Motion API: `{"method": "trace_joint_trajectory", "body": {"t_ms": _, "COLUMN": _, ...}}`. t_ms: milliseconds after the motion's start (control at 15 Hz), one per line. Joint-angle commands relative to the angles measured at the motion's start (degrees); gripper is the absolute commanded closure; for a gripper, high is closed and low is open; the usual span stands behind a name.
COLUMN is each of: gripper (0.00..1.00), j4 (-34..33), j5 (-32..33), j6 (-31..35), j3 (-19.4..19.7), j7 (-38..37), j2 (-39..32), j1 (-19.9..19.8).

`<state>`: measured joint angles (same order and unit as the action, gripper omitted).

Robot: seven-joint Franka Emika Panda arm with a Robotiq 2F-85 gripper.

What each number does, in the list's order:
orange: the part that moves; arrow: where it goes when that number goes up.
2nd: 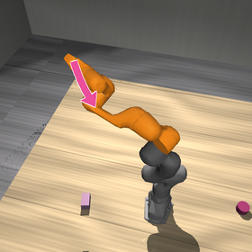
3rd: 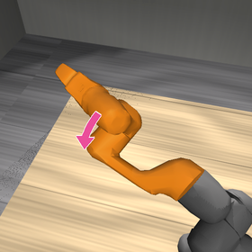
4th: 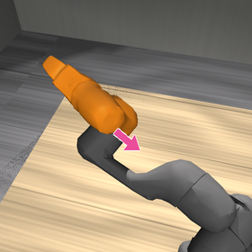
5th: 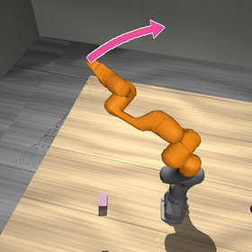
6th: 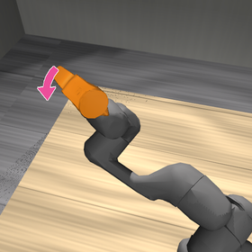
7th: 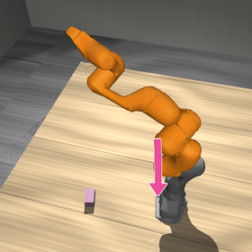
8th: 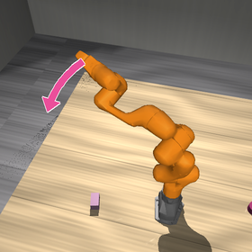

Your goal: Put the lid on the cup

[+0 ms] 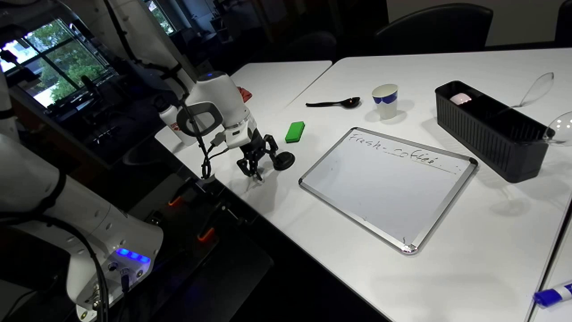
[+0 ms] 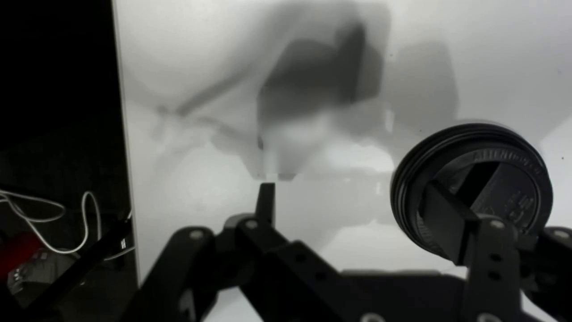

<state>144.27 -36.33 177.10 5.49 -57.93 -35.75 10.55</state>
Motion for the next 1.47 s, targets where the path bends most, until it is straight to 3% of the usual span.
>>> {"method": "trace_joint_trajectory", "body": {"t_ms": 0, "gripper": 0.16, "j4": 1.29, "j5": 0.64, "j6": 1.89, "j3": 0.54, "j7": -2.18, "j2": 1.17, "j1": 1.9}}
{"method": "trace_joint_trajectory", "body": {"t_ms": 333, "gripper": 0.14, "j4": 0.86, "j5": 0.61, "j6": 2.86, "j3": 0.84, "j7": -2.08, "j2": 0.83, "j1": 2.43}}
{"method": "trace_joint_trajectory", "body": {"t_ms": 1400, "gripper": 0.3, "j4": -3.35, "j5": 0.82, "j6": 2.84, "j3": 1.58, "j7": -1.74, "j2": -3.45, "j1": 1.72}}
